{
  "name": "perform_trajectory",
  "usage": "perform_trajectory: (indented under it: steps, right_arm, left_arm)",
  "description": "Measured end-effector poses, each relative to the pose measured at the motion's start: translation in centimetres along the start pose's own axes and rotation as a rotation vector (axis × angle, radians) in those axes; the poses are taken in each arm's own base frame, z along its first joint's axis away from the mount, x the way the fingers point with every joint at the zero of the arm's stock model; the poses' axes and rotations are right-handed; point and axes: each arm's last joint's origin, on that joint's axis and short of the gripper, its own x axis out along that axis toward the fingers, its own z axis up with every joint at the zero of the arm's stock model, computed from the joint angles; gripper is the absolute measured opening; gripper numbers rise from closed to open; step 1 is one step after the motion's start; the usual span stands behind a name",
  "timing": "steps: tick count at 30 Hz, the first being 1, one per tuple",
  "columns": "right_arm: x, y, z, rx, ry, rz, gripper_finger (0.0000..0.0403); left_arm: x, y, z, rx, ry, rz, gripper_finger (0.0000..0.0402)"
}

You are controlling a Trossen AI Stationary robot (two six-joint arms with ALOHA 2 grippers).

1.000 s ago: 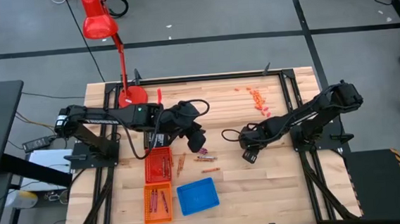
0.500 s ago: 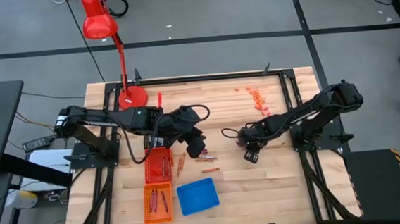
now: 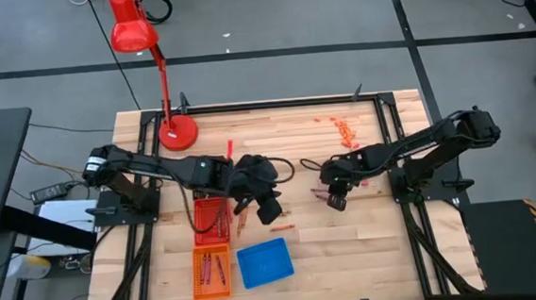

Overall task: Sort crayons
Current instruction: Put the red crayon into the orange bin

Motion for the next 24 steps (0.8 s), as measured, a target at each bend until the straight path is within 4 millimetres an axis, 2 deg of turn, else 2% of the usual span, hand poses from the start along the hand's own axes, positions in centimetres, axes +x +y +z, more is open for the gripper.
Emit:
perform_trajectory:
  steps: [9, 14, 24]
  right_arm:
    - [-0.8, -0.1, 0.2, -0.045, -0.023, 0.057, 0.0056]
    - [-0.8, 0.0, 0.4, -0.069, -0.034, 0.061, 0.0056]
    - [-0.8, 0.1, 0.5, -0.072, -0.041, 0.092, 0.0051]
  left_arm:
    - [3.5, -0.4, -1.0, 0.019, 0.059, 0.043, 0.0134]
    - [5.2, -0.7, -1.5, 0.032, 0.029, 0.021, 0.0134]
    - [9.2, 0.9, -4.9, -0.011, -0.071, -0.046, 0.0134]
